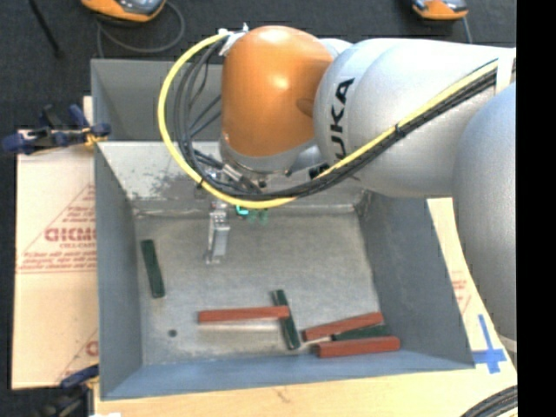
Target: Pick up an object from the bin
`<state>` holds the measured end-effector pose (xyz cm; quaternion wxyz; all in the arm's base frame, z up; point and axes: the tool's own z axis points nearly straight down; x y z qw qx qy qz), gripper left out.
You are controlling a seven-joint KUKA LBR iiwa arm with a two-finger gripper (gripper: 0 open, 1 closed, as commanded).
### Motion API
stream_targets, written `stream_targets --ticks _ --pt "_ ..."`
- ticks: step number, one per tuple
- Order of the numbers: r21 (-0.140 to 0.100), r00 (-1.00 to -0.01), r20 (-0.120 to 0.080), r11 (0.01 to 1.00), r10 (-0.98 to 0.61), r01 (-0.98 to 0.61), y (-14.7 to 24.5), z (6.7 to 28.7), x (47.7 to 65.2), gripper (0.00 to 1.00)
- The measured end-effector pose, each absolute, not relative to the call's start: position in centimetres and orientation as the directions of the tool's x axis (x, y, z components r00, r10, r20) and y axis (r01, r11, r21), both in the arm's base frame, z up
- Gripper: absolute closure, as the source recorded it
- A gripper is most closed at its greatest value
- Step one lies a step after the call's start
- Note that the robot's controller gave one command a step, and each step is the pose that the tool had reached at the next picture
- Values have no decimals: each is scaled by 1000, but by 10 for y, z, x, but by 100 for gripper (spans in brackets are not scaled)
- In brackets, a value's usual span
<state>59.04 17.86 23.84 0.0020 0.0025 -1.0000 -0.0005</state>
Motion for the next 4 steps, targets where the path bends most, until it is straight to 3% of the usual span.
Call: stream_targets --ticks 1,2,3,4 --pt "0 -992 -11 992 -123 -123 170 295 608 0" --pt "-1 -949 6 949 -315 -315 118 126 556 0" --pt "0 -984 5 984 -178 -178 83 68 516 0" --pt "2 -984 -2 984 -177 -177 85 70 519 100"
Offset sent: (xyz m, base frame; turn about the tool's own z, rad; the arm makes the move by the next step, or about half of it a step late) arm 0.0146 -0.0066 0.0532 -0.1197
